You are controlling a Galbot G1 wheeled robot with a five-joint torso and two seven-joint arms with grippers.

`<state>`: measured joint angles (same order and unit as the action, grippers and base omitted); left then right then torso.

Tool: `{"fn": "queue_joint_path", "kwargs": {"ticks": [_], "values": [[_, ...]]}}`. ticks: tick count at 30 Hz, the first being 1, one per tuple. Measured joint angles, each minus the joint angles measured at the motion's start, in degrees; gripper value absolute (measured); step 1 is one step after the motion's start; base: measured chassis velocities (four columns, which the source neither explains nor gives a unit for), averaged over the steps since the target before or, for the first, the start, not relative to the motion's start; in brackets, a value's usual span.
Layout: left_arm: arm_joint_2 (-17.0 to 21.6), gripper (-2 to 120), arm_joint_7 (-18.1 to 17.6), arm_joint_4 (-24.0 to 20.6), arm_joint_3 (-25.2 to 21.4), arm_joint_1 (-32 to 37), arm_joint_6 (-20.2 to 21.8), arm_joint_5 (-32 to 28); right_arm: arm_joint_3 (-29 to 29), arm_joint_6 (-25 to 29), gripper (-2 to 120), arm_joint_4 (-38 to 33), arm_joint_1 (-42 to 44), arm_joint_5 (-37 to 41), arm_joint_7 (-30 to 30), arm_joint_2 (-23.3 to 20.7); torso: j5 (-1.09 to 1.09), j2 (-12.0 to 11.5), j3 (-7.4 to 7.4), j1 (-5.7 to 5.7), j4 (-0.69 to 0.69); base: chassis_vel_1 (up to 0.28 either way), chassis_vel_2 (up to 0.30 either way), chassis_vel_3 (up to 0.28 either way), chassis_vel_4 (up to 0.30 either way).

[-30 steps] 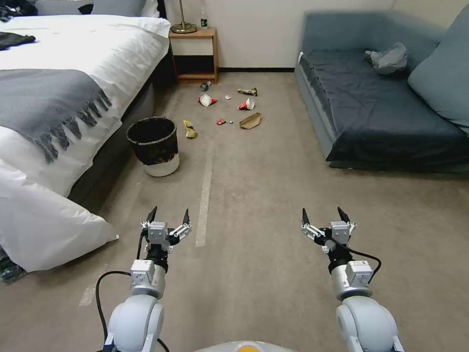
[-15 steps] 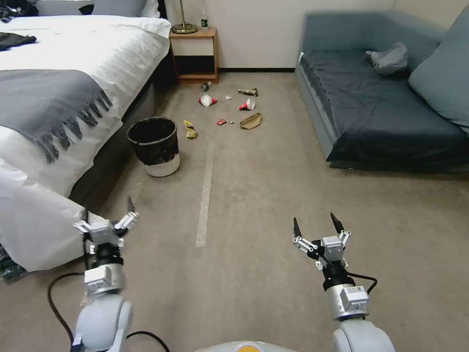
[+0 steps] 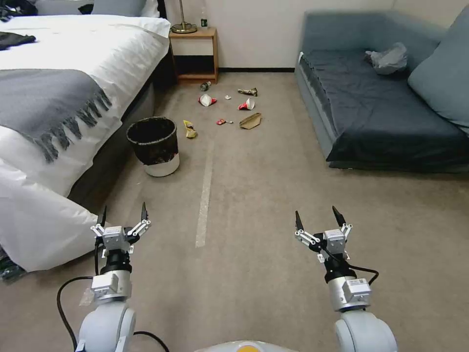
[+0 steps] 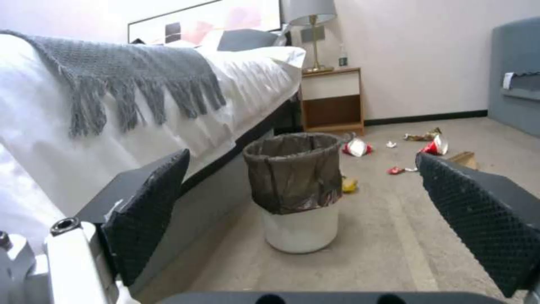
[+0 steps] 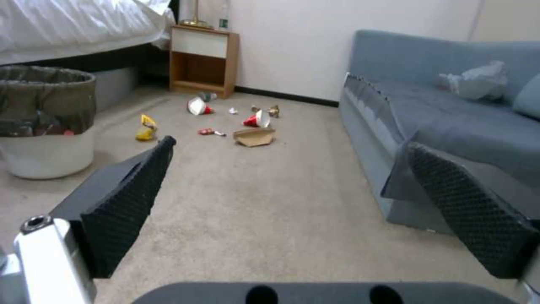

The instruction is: Pick up the trash can from the floor.

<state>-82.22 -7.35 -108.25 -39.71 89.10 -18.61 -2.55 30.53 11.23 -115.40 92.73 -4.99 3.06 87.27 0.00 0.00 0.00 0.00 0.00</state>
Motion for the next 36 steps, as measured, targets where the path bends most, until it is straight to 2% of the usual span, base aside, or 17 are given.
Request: {"fn": "queue_joint_path", "kwargs": {"ticks": [36], "values": [[-0.28, 98, 0.69, 0.91, 0.14, 0.03, -1.67, -0.49, -0.08, -0.35, 100, -0.18, -0.07, 1.02, 0.48, 0.4, 0.0, 0.0, 0.0, 0.0, 0.0, 0.001, 0.002, 0.004, 0.002]]}}
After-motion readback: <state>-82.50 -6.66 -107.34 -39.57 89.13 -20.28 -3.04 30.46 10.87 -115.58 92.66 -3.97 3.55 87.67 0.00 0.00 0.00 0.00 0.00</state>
